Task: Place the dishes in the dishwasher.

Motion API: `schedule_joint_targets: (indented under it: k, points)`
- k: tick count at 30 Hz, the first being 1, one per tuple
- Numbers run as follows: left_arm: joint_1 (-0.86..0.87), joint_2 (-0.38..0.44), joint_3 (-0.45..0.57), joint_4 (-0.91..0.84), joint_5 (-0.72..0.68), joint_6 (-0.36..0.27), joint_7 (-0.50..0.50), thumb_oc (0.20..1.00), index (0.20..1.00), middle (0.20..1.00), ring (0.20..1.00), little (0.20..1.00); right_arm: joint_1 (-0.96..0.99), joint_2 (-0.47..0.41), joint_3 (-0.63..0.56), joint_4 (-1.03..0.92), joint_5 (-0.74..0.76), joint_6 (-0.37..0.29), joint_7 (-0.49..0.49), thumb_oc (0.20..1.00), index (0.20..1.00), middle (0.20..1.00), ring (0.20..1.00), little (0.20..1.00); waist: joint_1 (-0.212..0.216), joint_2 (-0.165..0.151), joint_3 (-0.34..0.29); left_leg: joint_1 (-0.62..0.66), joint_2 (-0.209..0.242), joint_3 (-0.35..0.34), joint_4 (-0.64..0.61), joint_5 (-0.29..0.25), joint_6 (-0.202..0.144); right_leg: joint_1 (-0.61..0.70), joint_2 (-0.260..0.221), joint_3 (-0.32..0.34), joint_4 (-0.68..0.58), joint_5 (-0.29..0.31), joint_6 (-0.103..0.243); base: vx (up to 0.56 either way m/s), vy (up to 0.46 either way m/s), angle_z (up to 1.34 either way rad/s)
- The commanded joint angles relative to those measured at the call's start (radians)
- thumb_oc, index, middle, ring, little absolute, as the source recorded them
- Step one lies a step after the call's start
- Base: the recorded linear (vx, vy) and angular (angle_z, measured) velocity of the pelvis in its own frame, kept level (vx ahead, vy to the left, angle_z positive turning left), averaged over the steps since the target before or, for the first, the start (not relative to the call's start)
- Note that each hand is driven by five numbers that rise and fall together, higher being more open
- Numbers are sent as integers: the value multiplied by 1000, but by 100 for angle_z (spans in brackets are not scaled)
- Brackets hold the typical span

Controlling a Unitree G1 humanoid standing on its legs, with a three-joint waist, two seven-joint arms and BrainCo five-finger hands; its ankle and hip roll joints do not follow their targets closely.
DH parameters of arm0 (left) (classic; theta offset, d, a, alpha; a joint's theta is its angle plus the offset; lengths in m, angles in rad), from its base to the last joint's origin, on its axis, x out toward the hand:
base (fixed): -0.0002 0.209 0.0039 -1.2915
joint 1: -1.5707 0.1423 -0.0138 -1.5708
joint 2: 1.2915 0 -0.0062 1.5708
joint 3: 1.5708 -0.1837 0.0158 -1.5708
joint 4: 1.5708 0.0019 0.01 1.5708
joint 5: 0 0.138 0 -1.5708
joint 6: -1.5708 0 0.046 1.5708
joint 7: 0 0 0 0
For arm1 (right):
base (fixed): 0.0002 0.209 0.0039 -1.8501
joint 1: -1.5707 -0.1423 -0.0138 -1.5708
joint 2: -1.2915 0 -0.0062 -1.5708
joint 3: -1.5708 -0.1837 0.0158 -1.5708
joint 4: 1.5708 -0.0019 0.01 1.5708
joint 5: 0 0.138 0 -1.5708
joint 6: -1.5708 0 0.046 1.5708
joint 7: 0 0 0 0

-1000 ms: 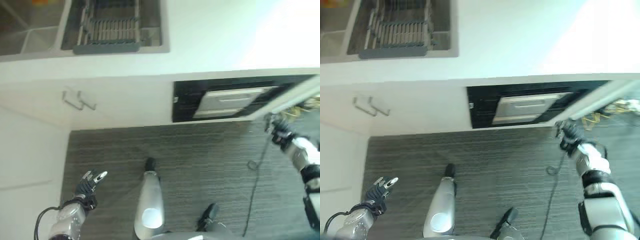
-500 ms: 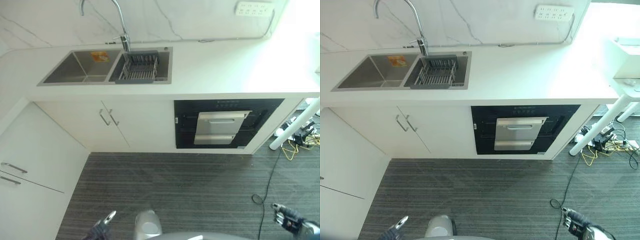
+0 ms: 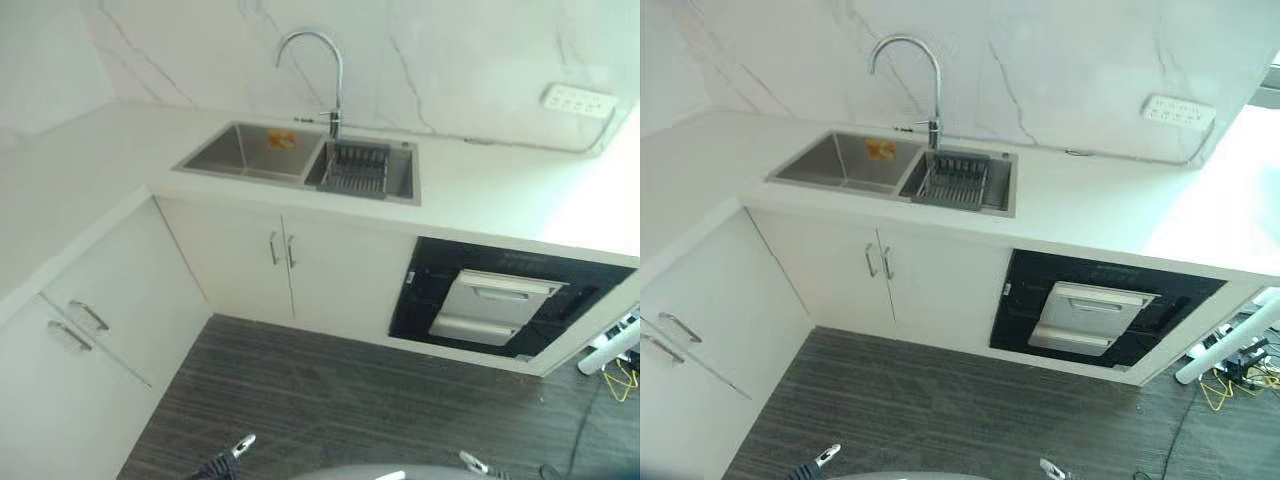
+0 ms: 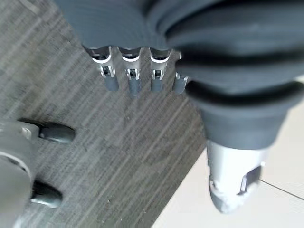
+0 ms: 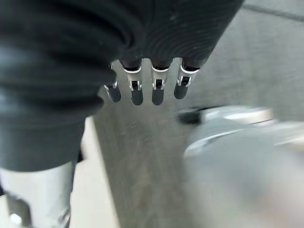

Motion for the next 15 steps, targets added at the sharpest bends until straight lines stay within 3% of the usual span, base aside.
schedule_joint_targets:
  k: [1, 9, 15]
  points:
    - [-71, 8, 11, 37, -15, 23, 15, 1000, 1000, 1000, 1000, 1000, -48, -45, 16, 32, -7, 19, -29, 1000, 1000, 1000, 1000, 1000, 0, -18, 65, -44, 176, -11, -23, 78, -135, 67, -19, 6, -9, -39, 52, -17, -49, -1]
    - [-69, -4, 41, 41, -79, -56, 6, 1000, 1000, 1000, 1000, 1000, -57, -33, 32, 43, -31, 14, -39, 1000, 1000, 1000, 1000, 1000, 4, -6, 52, -36, 177, -14, -23, 68, -137, 80, -21, -4, -9, -48, 50, -22, 3, 5]
    - [-72, -5, 29, 30, -72, -60, -11, 1000, 1000, 1000, 1000, 1000, -61, -27, 52, 51, -50, 28, -42, 1000, 1000, 1000, 1000, 1000, 1, 3, 45, -36, 173, -10, -23, 64, -134, 79, -24, -5, -9, -50, 52, -7, 1, 1]
